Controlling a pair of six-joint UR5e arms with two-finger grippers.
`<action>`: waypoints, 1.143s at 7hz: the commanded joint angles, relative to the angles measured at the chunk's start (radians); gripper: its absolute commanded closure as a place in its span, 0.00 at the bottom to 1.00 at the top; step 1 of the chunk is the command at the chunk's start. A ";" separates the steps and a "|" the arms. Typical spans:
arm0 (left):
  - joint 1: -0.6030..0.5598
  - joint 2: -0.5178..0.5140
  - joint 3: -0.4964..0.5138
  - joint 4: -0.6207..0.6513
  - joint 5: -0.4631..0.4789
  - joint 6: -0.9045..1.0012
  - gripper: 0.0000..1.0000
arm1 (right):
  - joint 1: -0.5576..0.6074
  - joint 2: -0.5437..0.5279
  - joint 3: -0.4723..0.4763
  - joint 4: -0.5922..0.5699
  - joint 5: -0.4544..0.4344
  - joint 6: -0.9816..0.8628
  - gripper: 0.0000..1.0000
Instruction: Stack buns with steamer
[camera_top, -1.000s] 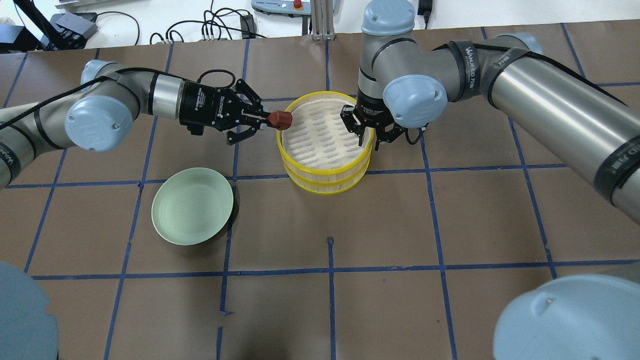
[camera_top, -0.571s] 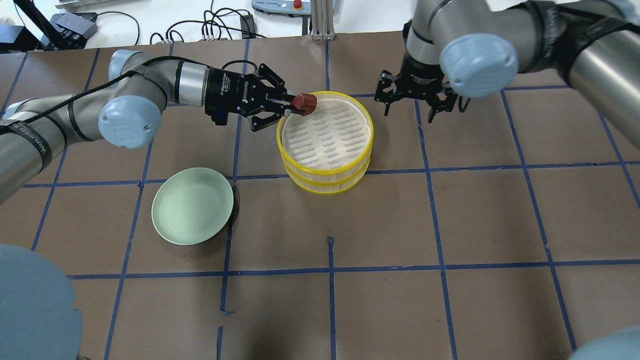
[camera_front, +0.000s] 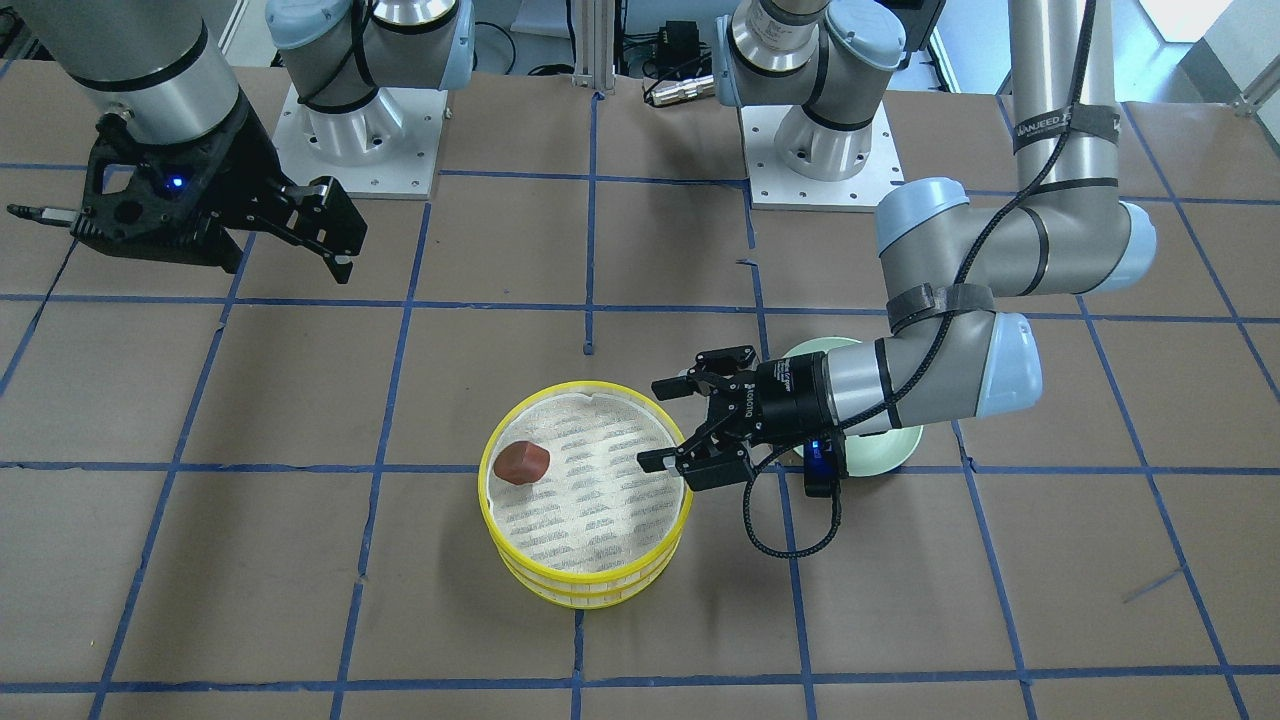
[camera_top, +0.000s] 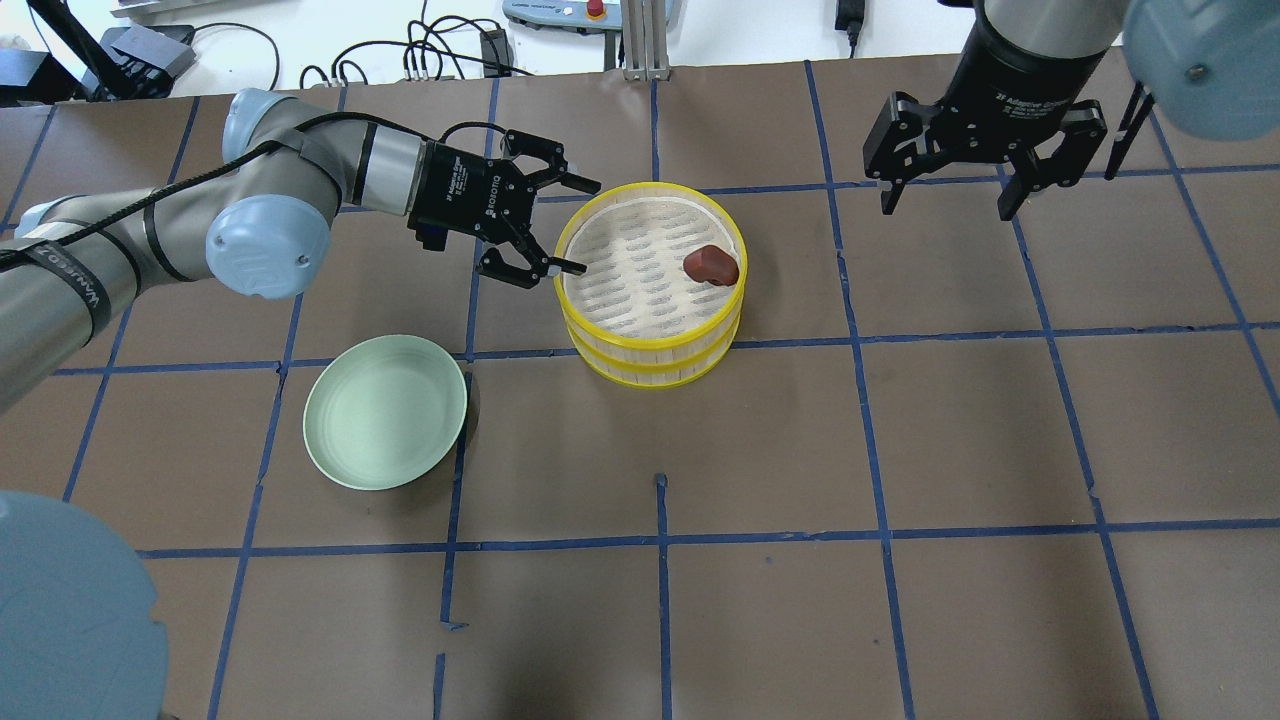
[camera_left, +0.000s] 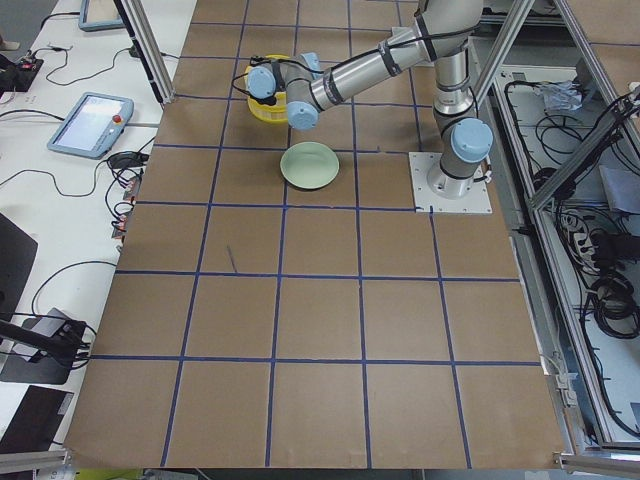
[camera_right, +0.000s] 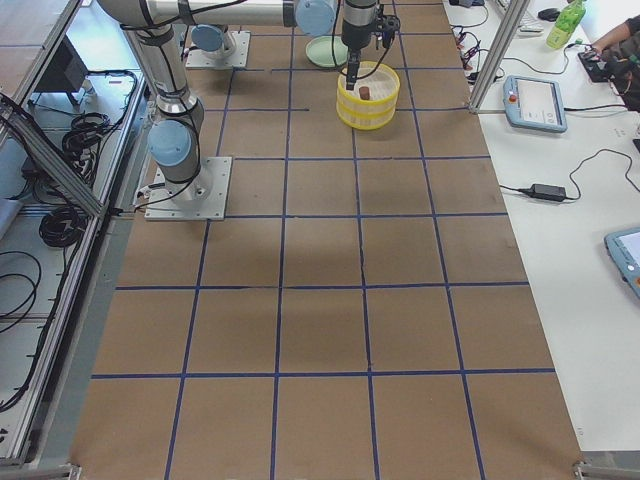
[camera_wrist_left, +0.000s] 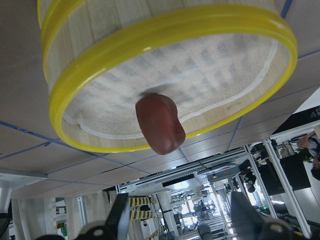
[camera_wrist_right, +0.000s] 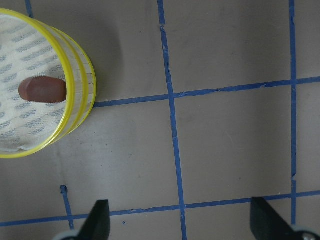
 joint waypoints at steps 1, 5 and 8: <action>0.000 0.030 0.002 0.069 0.278 0.162 0.00 | 0.009 -0.011 -0.003 0.023 0.000 -0.012 0.01; 0.008 0.092 0.014 0.063 1.009 0.935 0.00 | 0.009 -0.013 -0.029 0.043 -0.010 -0.008 0.00; -0.179 0.206 0.354 -0.365 1.105 0.891 0.00 | 0.009 -0.013 -0.046 0.068 -0.012 -0.002 0.00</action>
